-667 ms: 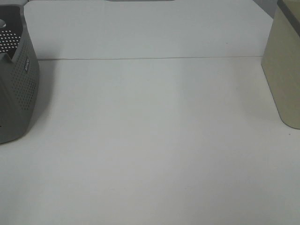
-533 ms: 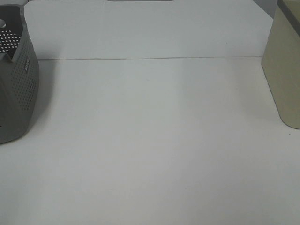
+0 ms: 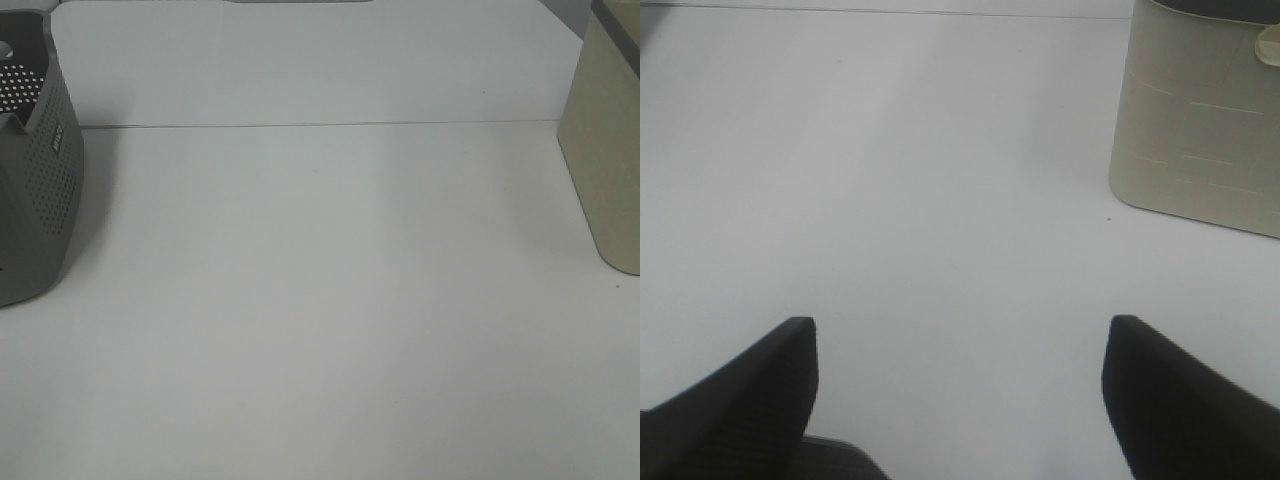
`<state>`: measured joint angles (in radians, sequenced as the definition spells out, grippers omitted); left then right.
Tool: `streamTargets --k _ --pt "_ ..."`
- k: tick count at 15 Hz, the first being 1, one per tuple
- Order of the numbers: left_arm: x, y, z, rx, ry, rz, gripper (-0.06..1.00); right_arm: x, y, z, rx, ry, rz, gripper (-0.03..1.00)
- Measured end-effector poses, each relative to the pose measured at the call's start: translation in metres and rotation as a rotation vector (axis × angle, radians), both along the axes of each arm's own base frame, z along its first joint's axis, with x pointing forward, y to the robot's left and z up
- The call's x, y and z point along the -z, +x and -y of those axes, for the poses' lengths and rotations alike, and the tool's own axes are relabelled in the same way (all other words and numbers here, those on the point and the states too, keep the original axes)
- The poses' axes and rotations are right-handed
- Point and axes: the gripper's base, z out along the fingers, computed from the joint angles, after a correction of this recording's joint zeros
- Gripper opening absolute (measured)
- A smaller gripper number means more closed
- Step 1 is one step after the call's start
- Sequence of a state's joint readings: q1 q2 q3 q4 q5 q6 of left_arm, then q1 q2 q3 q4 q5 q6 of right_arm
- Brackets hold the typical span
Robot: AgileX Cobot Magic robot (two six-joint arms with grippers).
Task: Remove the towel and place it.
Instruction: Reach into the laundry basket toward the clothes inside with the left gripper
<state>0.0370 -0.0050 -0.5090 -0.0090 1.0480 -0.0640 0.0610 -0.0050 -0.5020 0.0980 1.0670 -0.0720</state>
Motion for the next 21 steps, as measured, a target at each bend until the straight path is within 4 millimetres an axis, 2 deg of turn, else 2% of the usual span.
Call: streamTargets --k 18,19,20,21 --pt "0.0000 0.0000 -0.0001 -0.001 0.001 0.000 0.78 0.0000 0.0000 0.0000 0.000 0.000 0.000 0.76" --pt "0.0000 0.0000 -0.0007 -0.005 0.007 0.000 0.80 0.0000 0.0000 0.0000 0.000 0.000 0.000 0.76" --pt "0.0000 -0.0001 -0.0015 -0.011 0.016 -0.001 0.90 0.0000 0.0000 0.0000 0.000 0.000 0.000 0.76" --pt "0.0000 -0.0001 -0.0018 -0.013 0.019 -0.001 0.95 0.0000 0.0000 0.0000 0.000 0.000 0.000 0.76"
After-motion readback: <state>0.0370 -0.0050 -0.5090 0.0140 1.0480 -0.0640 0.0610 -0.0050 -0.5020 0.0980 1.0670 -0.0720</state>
